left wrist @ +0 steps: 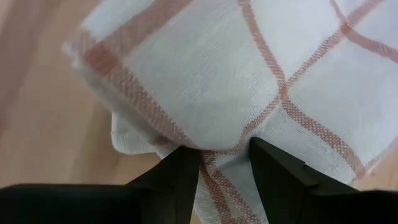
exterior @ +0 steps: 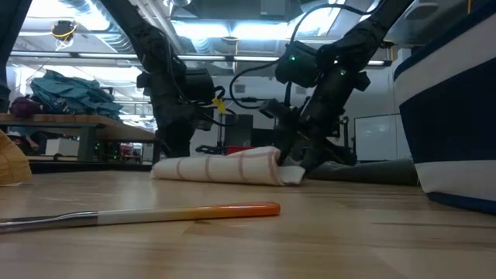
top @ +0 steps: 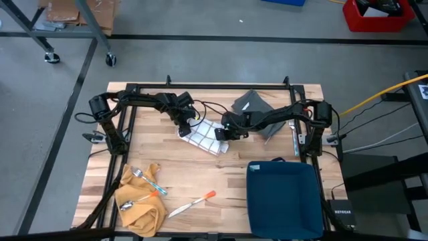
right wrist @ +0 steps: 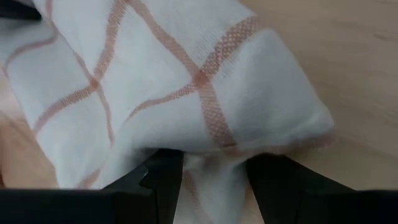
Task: Fold towel
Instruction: Stack the white towel on top of the grey towel
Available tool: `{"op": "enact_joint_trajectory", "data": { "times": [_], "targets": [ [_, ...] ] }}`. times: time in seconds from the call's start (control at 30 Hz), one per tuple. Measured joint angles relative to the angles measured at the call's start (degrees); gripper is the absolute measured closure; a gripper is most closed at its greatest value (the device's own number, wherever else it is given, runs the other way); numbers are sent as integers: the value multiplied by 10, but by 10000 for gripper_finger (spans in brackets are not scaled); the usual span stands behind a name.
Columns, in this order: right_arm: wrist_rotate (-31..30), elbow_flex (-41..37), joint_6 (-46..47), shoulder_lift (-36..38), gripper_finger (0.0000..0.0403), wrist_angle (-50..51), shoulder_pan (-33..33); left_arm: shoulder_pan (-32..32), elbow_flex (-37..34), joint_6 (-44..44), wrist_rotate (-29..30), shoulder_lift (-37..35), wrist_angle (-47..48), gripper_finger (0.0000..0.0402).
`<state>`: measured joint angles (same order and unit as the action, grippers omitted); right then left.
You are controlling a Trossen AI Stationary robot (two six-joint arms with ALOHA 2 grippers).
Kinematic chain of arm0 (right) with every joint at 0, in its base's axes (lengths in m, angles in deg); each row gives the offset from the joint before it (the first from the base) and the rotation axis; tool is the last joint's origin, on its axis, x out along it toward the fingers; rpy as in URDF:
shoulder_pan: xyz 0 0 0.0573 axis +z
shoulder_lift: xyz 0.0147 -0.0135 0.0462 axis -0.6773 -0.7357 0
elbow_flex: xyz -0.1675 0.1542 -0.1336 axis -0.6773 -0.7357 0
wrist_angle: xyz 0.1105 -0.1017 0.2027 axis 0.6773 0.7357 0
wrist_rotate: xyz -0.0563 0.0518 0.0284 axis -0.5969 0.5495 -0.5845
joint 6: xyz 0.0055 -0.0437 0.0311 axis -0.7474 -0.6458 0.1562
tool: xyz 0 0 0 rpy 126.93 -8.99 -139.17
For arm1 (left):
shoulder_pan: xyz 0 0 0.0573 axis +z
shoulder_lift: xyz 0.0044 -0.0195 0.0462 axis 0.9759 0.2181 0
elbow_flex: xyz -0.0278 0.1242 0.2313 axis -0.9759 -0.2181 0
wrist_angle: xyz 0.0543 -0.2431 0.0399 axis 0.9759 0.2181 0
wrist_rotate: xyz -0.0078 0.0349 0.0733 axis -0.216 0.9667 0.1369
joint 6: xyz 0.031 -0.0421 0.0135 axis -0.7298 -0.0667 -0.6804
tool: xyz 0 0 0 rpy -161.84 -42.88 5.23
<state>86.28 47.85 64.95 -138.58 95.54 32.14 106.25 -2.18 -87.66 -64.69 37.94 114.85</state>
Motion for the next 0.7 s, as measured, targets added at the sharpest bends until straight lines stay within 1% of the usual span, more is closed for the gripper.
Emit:
{"op": "enact_joint_trajectory", "data": {
  "times": [0.1,0.2,0.3,0.43,0.47,0.5,0.63,0.7],
  "targets": [
    [-18,-1,-7,-1,226,-10,0,-14,0,-15,-1,0,-4,266],
    [-19,-1,-33,-3,239,-20,1,-28,-1,-36,-2,0,-12,286],
    [-21,-2,-61,-4,280,-23,0,-38,-1,-41,-2,1,-35,322],
    [-23,-2,-94,-4,367,-24,0,-42,-1,-40,-1,1,-76,382],
    [-23,-2,-105,-4,381,-25,0,-42,-1,-40,-2,1,-85,390],
    [-24,-2,-117,-4,386,-27,0,-42,-1,-40,-1,1,-94,393],
    [-31,-2,-137,-3,376,-29,0,-42,-1,-40,-1,1,-130,389],
    [-39,-2,-147,1,385,-28,0,-42,-1,-39,-1,1,-150,395]
  ]
}}
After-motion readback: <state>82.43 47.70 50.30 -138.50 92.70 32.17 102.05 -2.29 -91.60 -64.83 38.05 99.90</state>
